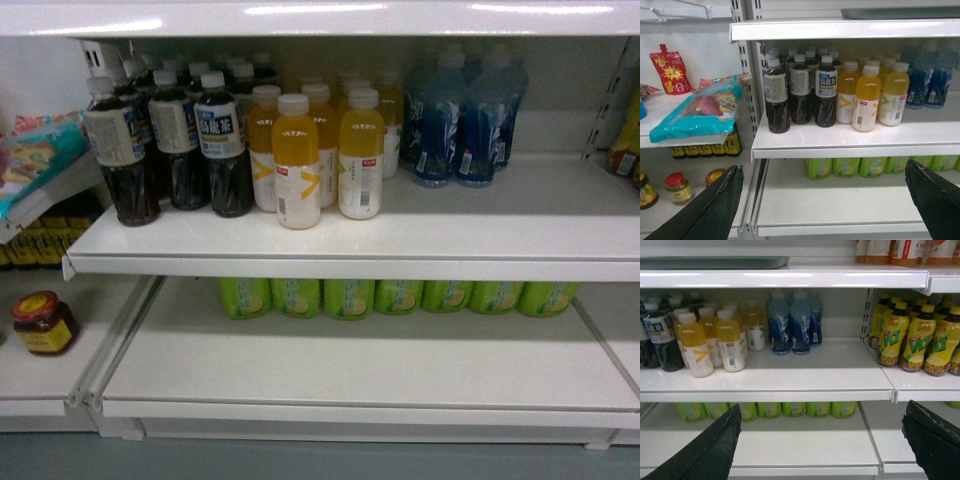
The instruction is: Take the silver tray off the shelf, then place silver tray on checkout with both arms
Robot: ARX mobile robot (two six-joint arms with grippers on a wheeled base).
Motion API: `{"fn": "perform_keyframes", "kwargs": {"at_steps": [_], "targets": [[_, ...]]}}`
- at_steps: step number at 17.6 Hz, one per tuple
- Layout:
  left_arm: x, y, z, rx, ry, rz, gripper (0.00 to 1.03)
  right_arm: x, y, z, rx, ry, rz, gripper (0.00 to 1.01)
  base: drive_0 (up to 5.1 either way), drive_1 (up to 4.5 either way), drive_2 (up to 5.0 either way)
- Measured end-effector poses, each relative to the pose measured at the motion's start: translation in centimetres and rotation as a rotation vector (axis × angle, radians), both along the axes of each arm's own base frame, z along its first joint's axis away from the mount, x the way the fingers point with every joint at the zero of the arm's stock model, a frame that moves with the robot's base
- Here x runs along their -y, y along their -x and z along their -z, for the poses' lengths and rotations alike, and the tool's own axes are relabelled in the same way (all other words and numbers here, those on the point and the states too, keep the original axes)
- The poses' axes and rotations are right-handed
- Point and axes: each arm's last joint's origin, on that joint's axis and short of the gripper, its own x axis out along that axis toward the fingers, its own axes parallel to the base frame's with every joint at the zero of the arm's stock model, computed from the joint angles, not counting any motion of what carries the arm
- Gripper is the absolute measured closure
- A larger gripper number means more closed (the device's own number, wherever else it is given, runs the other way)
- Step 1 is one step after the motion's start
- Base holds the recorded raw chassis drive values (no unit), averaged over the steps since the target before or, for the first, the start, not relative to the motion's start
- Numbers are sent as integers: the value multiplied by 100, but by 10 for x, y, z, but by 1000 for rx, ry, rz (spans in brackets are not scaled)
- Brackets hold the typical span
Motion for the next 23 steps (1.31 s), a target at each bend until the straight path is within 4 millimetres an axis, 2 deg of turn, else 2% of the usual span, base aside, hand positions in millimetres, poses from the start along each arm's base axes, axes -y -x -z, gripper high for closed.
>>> {"fn": "perform_keyframes", "kwargs": {"at_steps": [21,23], "targets": [[0,0,0,1,0,-1,5,0,0,0,2,1,0,3,0,0,0],[0,0,0,0,0,-1,5,0,0,0,1,1,0,3,-2,424,-427]]}}
